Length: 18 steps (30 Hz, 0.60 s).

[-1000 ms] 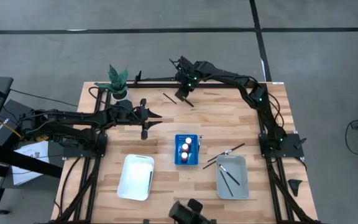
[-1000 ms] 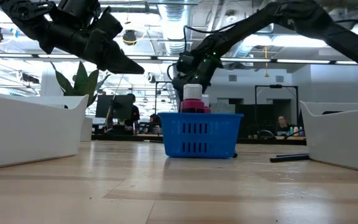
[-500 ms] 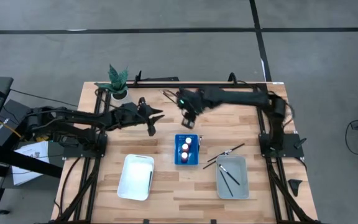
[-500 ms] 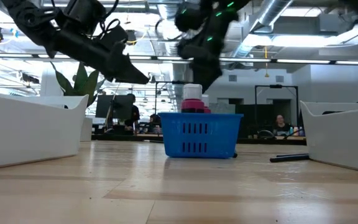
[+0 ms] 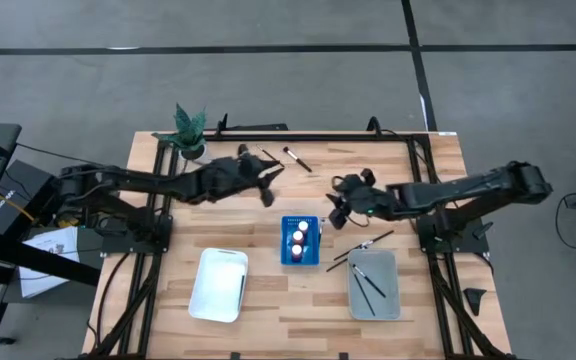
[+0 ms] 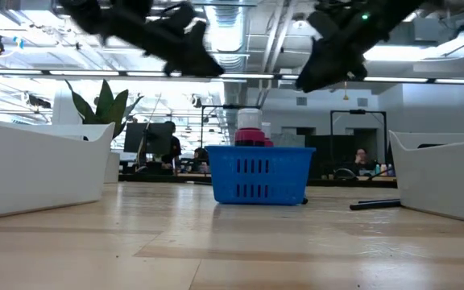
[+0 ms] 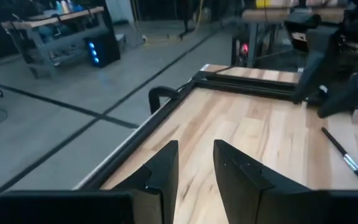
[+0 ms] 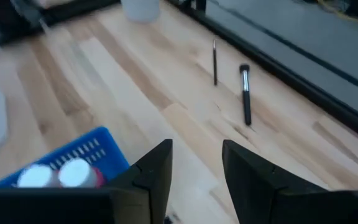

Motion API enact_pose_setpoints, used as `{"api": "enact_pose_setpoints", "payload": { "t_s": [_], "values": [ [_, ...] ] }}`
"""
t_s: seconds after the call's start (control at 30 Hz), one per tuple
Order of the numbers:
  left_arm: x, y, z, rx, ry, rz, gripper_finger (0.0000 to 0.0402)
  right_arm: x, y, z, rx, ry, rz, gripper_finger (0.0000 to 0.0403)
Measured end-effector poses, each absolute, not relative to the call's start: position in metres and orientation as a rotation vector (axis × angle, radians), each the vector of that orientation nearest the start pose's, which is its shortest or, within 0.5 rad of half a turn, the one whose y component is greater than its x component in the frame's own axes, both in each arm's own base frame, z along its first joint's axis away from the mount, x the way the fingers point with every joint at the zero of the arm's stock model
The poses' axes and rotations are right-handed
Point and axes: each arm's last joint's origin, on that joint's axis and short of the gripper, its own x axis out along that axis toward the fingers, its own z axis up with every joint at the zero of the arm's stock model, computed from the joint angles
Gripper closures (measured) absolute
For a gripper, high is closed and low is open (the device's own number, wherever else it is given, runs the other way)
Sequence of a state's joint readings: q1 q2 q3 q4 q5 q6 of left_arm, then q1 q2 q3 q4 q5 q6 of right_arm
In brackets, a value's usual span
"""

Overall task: Pick & Place Paint Supplies
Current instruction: Put the powder brush into the white bin

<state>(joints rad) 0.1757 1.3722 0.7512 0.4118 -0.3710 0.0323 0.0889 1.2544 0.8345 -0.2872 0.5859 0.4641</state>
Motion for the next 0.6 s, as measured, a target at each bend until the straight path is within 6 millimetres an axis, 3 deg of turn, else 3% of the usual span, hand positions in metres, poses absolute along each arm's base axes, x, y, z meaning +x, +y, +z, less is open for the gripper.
{"api": "enact_pose_setpoints", "payload": {
  "t_s": [0.17, 0.33, 0.47, 0.6],
  "values": [
    [0.348, 0.083, 0.277, 0.156, 0.335, 0.600, 0.0308, 0.240, 0.011, 0.247, 0.221, 0.476, -0.583, 0.0266],
    [0.394, 0.127, 0.286, 0.179, 0.407, 0.694, 0.0308, 0.234, 0.019, 0.240, 0.187, 0.479, -0.567, 0.0266],
    [0.412, 0.167, 0.267, 0.093, 0.468, 0.774, 0.0308, 0.230, 0.023, 0.228, 0.167, 0.518, -0.553, 0.0266],
    [0.412, 0.201, 0.223, -0.073, 0.576, 0.868, 0.0308, 0.229, 0.027, 0.220, 0.170, 0.516, -0.575, 0.0266]
  ]
}}
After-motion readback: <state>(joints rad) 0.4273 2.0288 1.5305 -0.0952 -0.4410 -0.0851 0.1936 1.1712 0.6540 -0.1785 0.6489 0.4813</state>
